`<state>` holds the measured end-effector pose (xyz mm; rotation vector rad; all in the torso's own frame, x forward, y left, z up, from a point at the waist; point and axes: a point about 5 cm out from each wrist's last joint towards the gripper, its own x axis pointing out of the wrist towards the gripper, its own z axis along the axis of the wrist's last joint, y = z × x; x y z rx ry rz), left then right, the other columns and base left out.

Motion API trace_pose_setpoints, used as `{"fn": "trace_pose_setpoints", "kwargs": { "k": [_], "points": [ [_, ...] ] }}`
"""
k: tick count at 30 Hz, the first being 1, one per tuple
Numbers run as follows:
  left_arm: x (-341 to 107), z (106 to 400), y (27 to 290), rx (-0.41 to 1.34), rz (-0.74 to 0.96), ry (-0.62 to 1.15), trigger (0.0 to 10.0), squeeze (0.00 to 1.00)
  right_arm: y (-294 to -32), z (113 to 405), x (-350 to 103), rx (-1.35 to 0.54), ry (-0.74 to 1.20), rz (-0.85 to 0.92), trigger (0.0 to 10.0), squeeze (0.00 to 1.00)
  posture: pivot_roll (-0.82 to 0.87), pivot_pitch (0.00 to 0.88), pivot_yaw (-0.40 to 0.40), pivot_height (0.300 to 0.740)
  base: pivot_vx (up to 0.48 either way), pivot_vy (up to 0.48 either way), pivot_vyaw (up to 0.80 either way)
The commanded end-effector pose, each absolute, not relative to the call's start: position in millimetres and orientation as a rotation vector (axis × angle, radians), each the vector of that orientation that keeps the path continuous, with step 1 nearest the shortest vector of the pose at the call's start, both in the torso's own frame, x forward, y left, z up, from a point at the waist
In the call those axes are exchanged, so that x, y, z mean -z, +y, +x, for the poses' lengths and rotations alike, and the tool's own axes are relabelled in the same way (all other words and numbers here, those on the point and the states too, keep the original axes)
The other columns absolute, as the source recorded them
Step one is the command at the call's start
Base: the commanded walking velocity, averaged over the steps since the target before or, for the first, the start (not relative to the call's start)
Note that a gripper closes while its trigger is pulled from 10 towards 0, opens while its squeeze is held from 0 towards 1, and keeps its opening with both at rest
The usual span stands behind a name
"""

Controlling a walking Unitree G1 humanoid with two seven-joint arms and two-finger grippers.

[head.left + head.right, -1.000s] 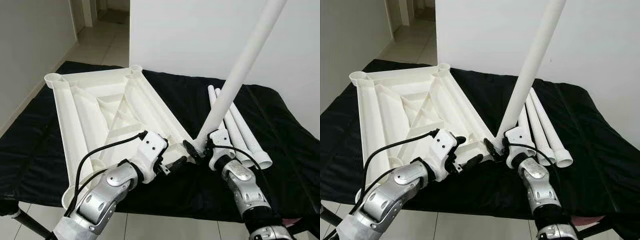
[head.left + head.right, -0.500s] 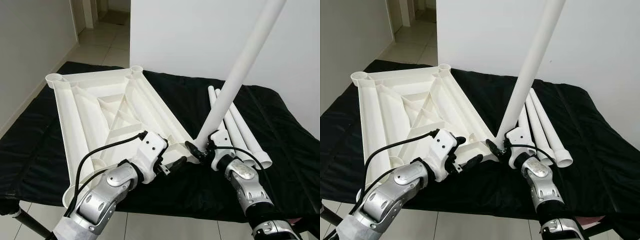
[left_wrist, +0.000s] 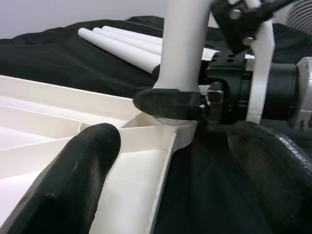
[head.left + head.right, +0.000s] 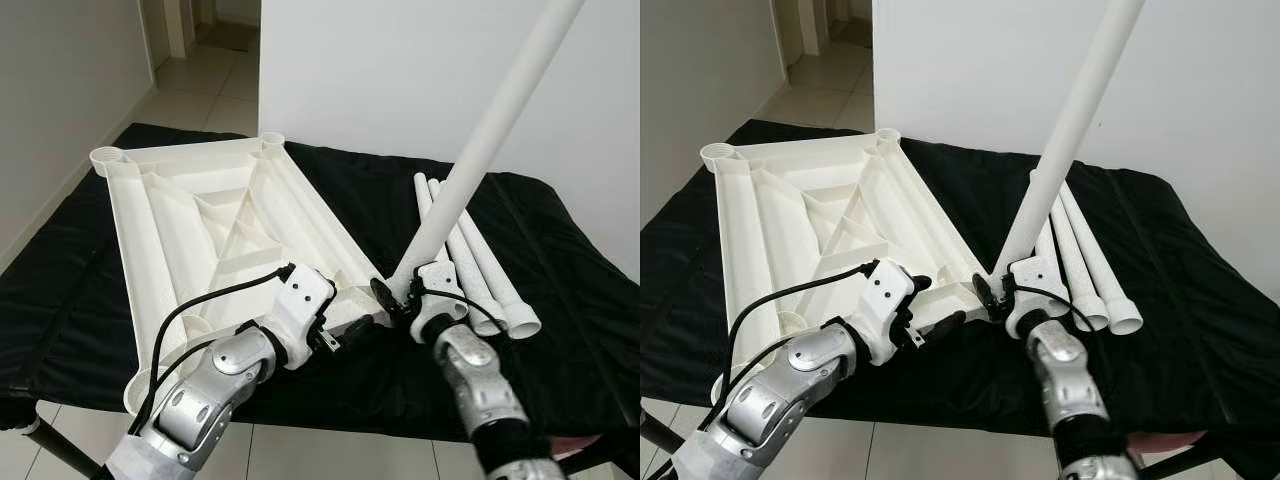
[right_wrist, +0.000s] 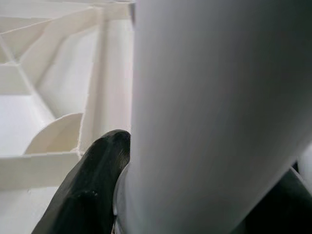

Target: Building children table

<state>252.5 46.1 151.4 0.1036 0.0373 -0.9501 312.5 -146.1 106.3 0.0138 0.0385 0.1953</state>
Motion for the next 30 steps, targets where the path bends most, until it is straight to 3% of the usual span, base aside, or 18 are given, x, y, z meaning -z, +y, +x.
{"fn": "trace_pose_setpoints", "kwargs": {
  "k": [1, 9, 15, 16, 25, 26, 30],
  "points": [
    [-150, 246, 41, 1.038, 0.109, 0.043, 10.0, 0.00, -149, 308, -94, -0.093, 0.119, 0.078, 10.0, 0.00, -0.02, 0.000, -0.096, 0.740, 0.000, 0.000, 0.00],
    [-150, 245, 38, 1.050, 0.107, 0.043, 10.0, 0.00, -119, 292, -101, 0.029, 0.105, 0.091, 10.0, 0.00, -0.01, 0.000, -0.106, 0.740, 0.000, 0.000, 0.00],
    [-148, 244, 38, 1.055, 0.106, 0.047, 10.0, 0.00, -120, 293, -110, 0.001, 0.052, 0.122, 10.0, 0.03, -0.01, 0.000, -0.103, 0.740, 0.000, 0.000, 0.00],
    [-148, 244, 38, 1.057, 0.107, 0.047, 10.0, 0.00, -120, 292, -112, -0.008, 0.039, 0.131, 10.0, 1.00, -0.01, 0.000, -0.103, 0.740, 0.000, 0.000, 0.00],
    [-149, 244, 40, 1.055, 0.116, 0.045, 10.0, 0.00, -118, 285, -120, -0.091, -0.005, 0.119, 10.0, 1.00, 0.00, 0.000, -0.105, 0.740, 0.000, 0.000, 0.00],
    [-149, 244, 40, 1.054, 0.116, 0.046, 10.0, 0.00, -119, 284, -121, -0.125, -0.005, 0.107, 10.0, 0.00, 0.00, 0.000, -0.105, 0.740, 0.000, 0.000, 0.00],
    [-149, 244, 40, 1.052, 0.116, 0.046, 10.0, 0.00, -124, 284, -121, -0.174, -0.014, 0.073, 10.0, 0.00, 0.00, 0.000, -0.106, 0.740, 0.000, 0.000, 0.00]
  ]
}}
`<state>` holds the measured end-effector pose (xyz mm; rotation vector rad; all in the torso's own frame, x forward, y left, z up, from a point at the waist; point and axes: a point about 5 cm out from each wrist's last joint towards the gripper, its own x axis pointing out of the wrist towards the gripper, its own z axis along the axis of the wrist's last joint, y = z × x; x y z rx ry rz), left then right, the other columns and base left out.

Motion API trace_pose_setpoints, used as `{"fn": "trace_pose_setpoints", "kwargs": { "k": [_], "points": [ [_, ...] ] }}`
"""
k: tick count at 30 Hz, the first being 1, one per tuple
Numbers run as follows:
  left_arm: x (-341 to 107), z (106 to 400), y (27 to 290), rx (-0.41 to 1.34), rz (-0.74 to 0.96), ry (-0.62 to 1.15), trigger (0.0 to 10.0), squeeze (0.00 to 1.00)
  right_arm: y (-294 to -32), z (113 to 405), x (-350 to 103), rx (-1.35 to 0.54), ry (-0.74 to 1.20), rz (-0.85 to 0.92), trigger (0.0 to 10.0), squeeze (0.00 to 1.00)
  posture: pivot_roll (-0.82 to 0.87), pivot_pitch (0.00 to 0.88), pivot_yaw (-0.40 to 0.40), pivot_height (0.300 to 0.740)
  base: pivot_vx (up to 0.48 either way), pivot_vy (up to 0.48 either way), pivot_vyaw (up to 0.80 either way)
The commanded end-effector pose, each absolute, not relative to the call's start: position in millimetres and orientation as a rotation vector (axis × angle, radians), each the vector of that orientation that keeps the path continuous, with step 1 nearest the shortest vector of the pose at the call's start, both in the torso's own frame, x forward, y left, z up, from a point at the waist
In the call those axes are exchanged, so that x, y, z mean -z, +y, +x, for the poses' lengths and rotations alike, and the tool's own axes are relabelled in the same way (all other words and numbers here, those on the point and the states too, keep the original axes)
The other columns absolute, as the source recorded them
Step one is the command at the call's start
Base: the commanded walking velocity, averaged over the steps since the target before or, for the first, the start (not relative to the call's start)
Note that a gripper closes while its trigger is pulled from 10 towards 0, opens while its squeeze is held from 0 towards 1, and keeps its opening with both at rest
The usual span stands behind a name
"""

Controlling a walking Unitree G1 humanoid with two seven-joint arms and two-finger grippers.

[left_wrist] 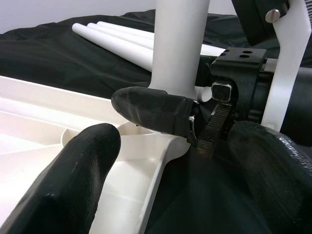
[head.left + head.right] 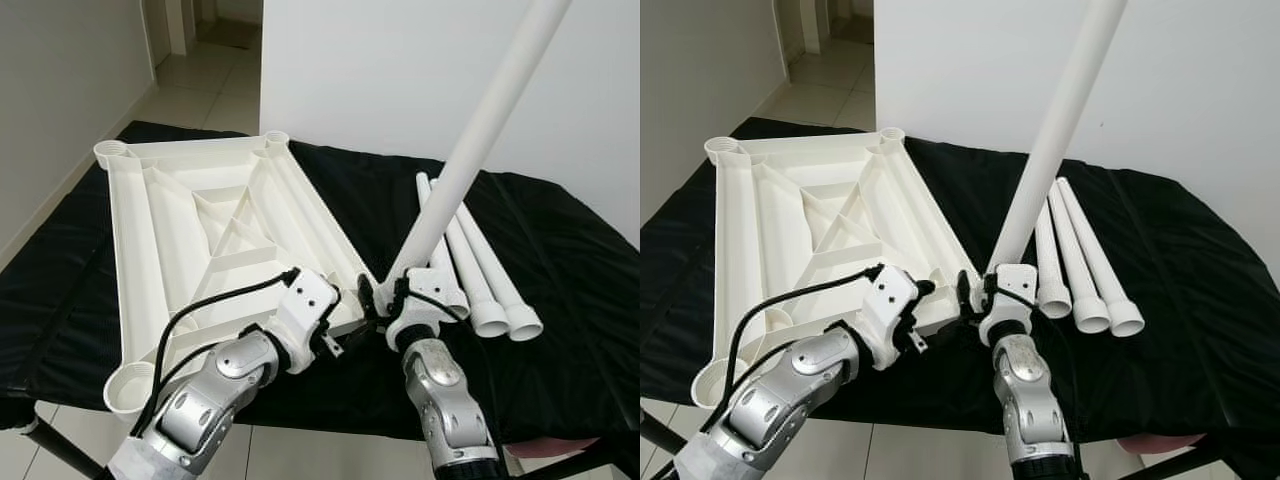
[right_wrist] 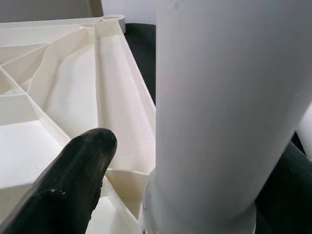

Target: Building children table

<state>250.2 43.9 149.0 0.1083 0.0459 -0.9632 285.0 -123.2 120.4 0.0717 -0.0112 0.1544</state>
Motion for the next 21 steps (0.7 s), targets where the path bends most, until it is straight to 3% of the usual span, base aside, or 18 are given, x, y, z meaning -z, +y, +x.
{"fn": "trace_pose_setpoints", "kwargs": {
  "k": [1, 16, 18, 19, 21],
  "points": [
    [-149, 244, 40, 1.050, 0.116, 0.046, 10.0, 0.00, -128, 285, -120, -0.195, -0.020, 0.044, 10.0, 0.00, 0.00, 0.000, -0.106, 0.740, 0.000, 0.000, 0.00],
    [-151, 248, 43, 1.041, 0.122, 0.042, 10.0, 0.00, -151, 304, -117, -0.430, -0.044, -0.133, 10.0, 0.00, 0.00, 0.000, -0.090, 0.740, 0.000, 0.000, 0.00],
    [-152, 249, 43, 1.040, 0.123, 0.041, 10.0, 0.00, -150, 308, -113, -0.483, -0.024, -0.131, 8.3, 0.00, 0.00, 0.000, -0.089, 0.740, 0.000, 0.000, 0.00],
    [-152, 250, 43, 1.038, 0.123, 0.039, 10.0, 0.00, -148, 310, -110, -0.509, -0.008, -0.123, 1.3, 0.00, 0.00, 0.000, -0.088, 0.740, 0.000, 0.000, 0.00],
    [-153, 250, 43, 1.036, 0.124, 0.038, 10.0, 0.00, -147, 312, -107, -0.524, 0.002, -0.117, 1.3, 0.00, 0.00, 0.000, -0.088, 0.740, 0.000, 0.000, 0.00]
  ]
}}
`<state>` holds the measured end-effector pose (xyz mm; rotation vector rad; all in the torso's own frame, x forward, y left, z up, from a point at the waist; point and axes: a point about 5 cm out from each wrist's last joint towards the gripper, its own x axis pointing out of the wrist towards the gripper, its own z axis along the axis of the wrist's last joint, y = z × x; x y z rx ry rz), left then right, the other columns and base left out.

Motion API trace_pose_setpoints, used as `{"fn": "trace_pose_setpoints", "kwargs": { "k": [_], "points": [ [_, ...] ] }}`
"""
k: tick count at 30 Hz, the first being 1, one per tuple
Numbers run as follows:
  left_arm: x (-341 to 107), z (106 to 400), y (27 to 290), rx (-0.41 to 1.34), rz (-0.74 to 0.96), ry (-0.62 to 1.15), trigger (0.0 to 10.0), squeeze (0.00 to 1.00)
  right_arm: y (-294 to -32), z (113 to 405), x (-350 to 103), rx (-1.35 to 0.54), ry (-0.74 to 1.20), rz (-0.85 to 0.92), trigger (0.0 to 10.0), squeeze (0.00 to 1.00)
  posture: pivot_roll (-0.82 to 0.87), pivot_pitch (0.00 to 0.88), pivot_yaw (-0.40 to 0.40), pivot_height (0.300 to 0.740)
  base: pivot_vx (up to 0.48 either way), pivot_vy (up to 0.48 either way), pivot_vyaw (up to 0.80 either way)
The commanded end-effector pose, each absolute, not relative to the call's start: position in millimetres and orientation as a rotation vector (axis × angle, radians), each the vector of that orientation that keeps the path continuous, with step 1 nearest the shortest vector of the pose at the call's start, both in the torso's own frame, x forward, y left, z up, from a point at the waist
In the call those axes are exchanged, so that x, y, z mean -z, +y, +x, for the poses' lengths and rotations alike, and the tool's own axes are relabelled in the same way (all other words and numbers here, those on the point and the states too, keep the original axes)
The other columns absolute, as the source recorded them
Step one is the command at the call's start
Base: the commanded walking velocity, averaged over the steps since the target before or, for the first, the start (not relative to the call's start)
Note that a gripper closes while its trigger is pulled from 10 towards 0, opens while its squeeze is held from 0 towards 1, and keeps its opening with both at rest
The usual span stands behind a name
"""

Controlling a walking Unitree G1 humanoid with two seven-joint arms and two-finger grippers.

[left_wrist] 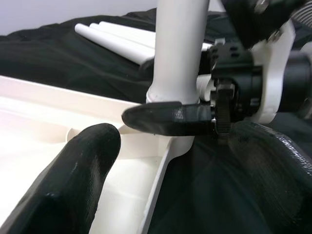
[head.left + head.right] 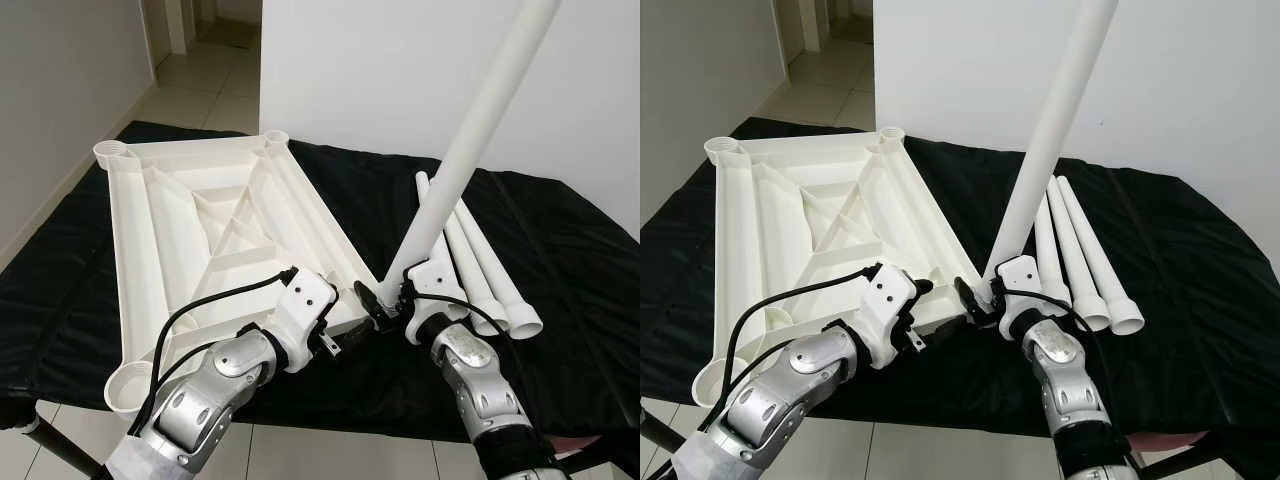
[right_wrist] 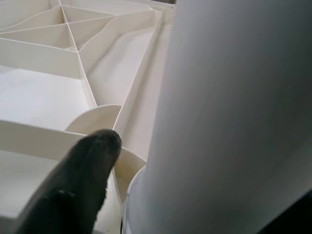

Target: Building children table

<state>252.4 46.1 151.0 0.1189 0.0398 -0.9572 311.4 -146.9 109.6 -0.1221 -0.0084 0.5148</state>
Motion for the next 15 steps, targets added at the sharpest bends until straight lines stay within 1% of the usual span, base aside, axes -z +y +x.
{"fn": "trace_pose_setpoints", "kwargs": {
  "k": [1, 7, 14, 15],
  "points": [
    [-152.8, 250.2, 43.1, 1.035, 0.123, 0.037, 10.0, 0.00, -144.6, 313.2, -104.7, -0.546, 0.013, -0.106, 0.0, 0.00, 0.00, 0.000, -0.087, 0.740, 0.000, 0.000, 0.00],
    [-153.2, 250.3, 41.9, 1.033, 0.120, 0.033, 10.0, 0.00, -141.4, 316.0, -100.4, -0.579, 0.014, -0.100, 0.0, 0.00, 0.00, 0.000, -0.093, 0.740, 0.000, 0.000, 0.00],
    [-152.7, 249.7, 42.0, 1.029, 0.117, 0.034, 10.0, 0.00, -146.2, 315.3, -96.2, -0.570, 0.021, -0.090, 0.0, 0.00, 0.00, 0.000, -0.100, 0.740, 0.000, 0.000, 0.00],
    [-152.4, 249.3, 42.2, 1.028, 0.116, 0.035, 10.0, 0.00, -147.8, 315.2, -95.4, -0.555, 0.027, -0.086, 0.6, 0.00, 0.00, 0.000, -0.102, 0.740, 0.000, 0.000, 0.00]
  ]
}}
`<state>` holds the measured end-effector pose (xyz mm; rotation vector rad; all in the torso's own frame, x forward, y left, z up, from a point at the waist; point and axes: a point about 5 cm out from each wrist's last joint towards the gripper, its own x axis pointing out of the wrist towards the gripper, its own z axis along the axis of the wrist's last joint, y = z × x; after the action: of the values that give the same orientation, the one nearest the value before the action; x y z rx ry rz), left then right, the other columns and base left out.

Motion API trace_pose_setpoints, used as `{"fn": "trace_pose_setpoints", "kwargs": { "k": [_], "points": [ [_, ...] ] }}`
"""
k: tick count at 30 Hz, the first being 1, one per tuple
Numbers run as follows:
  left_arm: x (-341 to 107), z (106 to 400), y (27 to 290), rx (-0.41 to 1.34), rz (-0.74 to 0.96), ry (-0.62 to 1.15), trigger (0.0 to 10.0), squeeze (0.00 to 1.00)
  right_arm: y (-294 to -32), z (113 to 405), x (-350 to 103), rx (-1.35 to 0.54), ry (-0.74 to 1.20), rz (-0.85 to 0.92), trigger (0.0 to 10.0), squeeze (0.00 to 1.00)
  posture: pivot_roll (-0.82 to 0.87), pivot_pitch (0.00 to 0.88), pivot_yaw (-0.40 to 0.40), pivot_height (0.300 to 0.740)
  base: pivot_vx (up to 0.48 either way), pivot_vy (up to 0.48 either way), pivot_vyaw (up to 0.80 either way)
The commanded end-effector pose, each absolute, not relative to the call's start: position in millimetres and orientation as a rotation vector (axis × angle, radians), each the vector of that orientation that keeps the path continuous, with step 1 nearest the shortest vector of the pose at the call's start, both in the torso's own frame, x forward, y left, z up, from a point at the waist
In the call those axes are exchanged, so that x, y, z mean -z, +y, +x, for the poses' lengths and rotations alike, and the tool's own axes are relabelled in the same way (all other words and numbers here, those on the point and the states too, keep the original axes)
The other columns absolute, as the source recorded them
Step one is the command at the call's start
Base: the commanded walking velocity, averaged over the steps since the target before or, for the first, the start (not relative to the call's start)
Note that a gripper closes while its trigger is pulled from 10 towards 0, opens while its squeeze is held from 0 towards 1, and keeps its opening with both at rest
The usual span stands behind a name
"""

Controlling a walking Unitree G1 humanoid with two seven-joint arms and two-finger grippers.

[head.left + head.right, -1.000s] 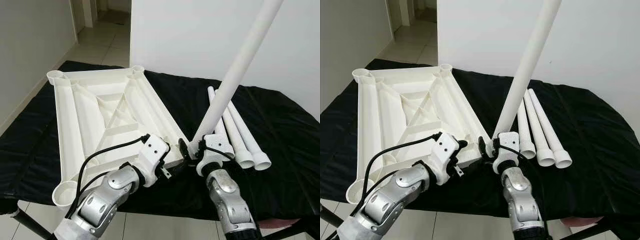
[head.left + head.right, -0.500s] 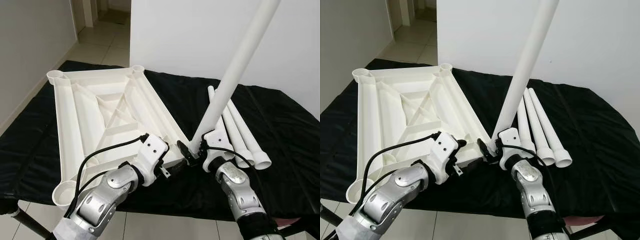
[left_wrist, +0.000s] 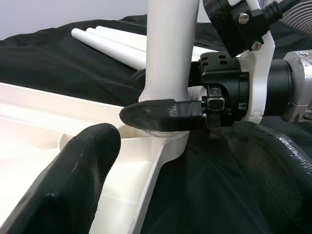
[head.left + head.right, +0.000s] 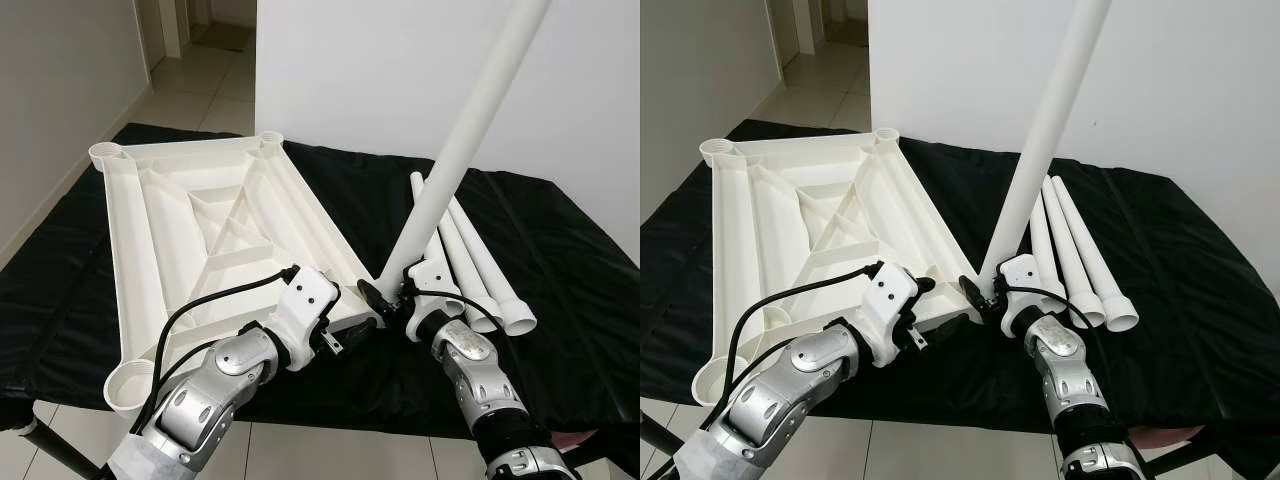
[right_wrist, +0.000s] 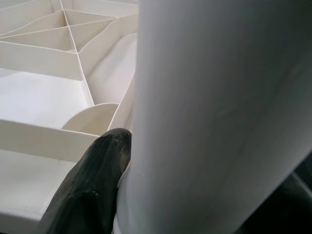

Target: Building children table

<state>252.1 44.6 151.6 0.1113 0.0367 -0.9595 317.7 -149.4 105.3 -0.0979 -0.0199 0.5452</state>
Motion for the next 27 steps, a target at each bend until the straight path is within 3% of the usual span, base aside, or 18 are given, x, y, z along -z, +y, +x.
{"fn": "trace_pose_setpoints", "kwargs": {
  "k": [1, 2, 7, 11, 23, 24, 27],
  "points": [
    [-152, 249, 42, 1.028, 0.116, 0.035, 10.0, 0.00, -148, 315, -95, -0.555, 0.027, -0.086, 0.6, 0.00, 0.00, 0.000, -0.102, 0.740, 0.000, 0.000, 0.00],
    [-152, 249, 43, 1.026, 0.115, 0.036, 10.0, 0.00, -151, 317, -94, -0.504, 0.043, -0.077, 10.0, 0.00, 0.00, 0.000, -0.104, 0.740, 0.000, 0.000, 0.00],
    [-151, 249, 42, 1.025, 0.121, 0.038, 10.0, 0.00, -151, 316, -90, -0.324, 0.094, -0.034, 10.0, 0.00, -0.01, 0.000, -0.103, 0.740, 0.000, 0.000, 0.00],
    [-151, 249, 41, 1.029, 0.121, 0.037, 10.0, 0.00, -137, 308, -90, -0.166, 0.101, 0.064, 10.0, 0.00, -0.01, 0.000, -0.097, 0.740, 0.000, 0.000, 0.00],
    [-150, 245, 42, 1.040, 0.121, 0.049, 10.0, 0.00, -106, 290, -115, -0.044, -0.021, 0.193, 10.0, 0.00, -0.01, 0.000, -0.095, 0.740, 0.000, 0.000, 0.00],
    [-149, 245, 42, 1.040, 0.121, 0.050, 10.0, 0.00, -108, 290, -116, -0.036, -0.022, 0.208, 10.0, 1.00, -0.01, 0.000, -0.094, 0.740, 0.000, 0.000, 0.00],
    [-149, 243, 41, 1.050, 0.121, 0.051, 10.0, 0.00, -113, 290, -118, -0.028, -0.032, 0.205, 10.0, 1.00, 0.00, 0.000, -0.095, 0.740, 0.000, 0.000, 0.00]
  ]
}}
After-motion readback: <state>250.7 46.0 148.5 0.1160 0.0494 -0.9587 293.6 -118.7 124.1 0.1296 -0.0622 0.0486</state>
